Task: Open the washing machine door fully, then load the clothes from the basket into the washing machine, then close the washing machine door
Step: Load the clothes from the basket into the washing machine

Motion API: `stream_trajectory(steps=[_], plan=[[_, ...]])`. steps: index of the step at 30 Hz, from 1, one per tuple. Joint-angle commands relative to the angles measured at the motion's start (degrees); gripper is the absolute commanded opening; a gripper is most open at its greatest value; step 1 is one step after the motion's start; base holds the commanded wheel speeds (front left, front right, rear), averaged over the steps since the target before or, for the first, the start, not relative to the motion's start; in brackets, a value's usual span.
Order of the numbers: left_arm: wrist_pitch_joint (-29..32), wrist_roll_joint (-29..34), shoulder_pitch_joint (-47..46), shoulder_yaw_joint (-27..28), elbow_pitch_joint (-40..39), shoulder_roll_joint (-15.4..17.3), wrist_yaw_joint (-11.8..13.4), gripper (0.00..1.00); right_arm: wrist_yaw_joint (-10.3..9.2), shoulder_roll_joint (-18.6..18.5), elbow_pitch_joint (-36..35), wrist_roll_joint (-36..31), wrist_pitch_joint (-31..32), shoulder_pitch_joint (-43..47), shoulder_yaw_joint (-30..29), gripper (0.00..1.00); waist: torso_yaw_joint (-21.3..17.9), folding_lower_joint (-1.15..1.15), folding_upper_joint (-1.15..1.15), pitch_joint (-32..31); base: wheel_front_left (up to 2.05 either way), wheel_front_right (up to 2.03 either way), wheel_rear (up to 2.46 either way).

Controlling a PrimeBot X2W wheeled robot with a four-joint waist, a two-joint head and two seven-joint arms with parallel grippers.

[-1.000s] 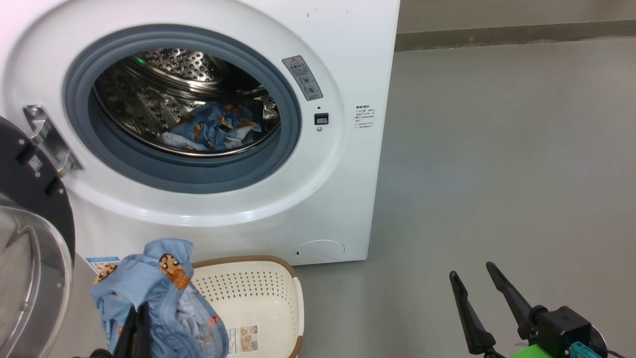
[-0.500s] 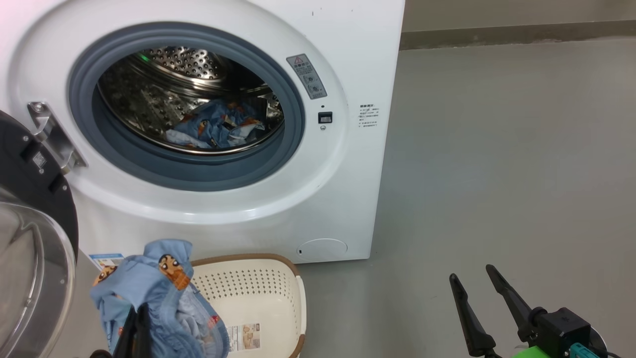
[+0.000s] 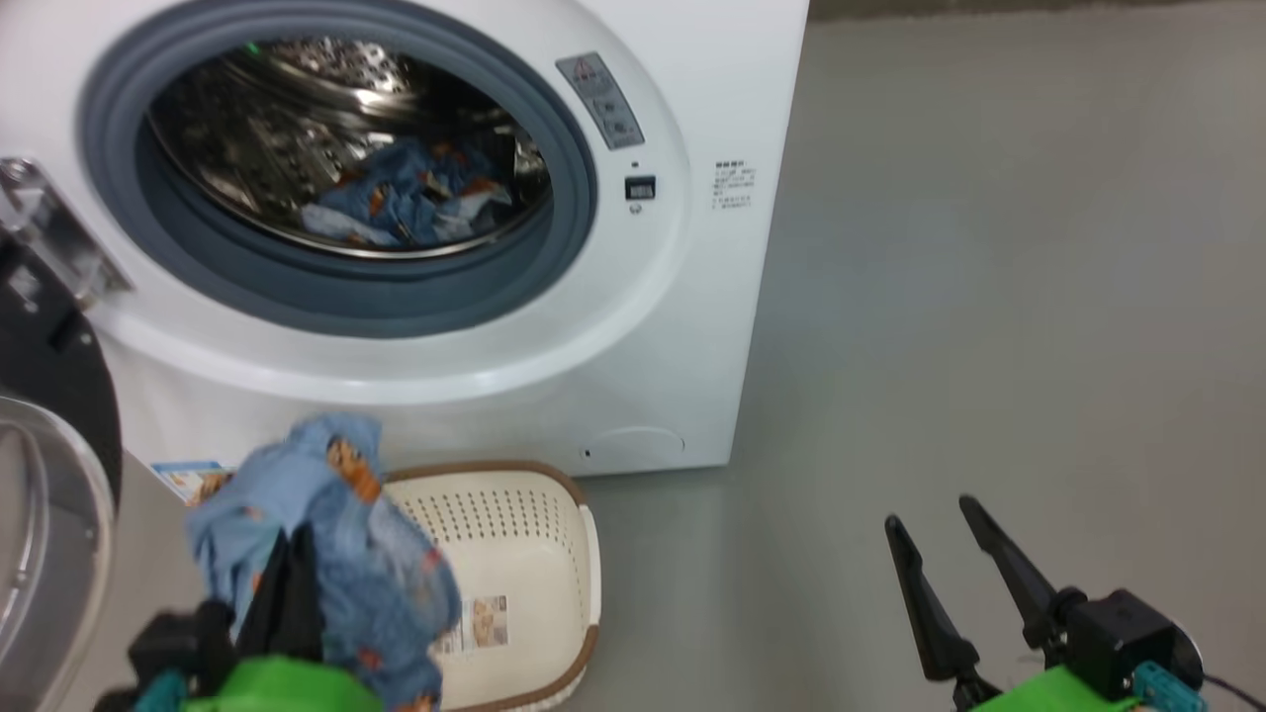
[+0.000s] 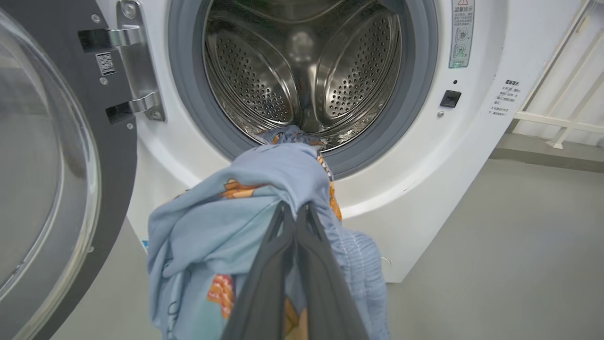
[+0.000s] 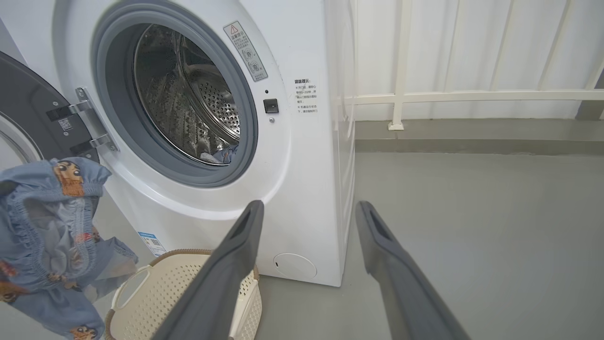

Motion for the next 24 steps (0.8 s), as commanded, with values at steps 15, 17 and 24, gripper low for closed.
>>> stream_trajectory(steps=[15,17,24], plan=[[1.94,-3.12,-32.3,3.32,21.55,3.89,-6.8,0.0,0.35,-0.21,0.24,1.5,-3.93,-10.63,5.42,1.0,-8.37,0.0,0.0,17.18,0.0,0.0,0.0],[4.11,-3.5,-36.06,3.55,24.5,5.16,-7.5,0.0,0.35,-0.21,1.09,2.08,-4.73,-11.77,6.58,1.0,-9.71,0.0,0.0,18.89,0.0,0.0,0.0],[12.57,-4.79,-48.82,3.61,32.75,8.52,-9.46,0.0,0.35,-0.21,3.95,4.61,-7.1,-15.15,9.06,1.0,-13.79,0.0,0.0,24.62,0.0,0.0,0.0]])
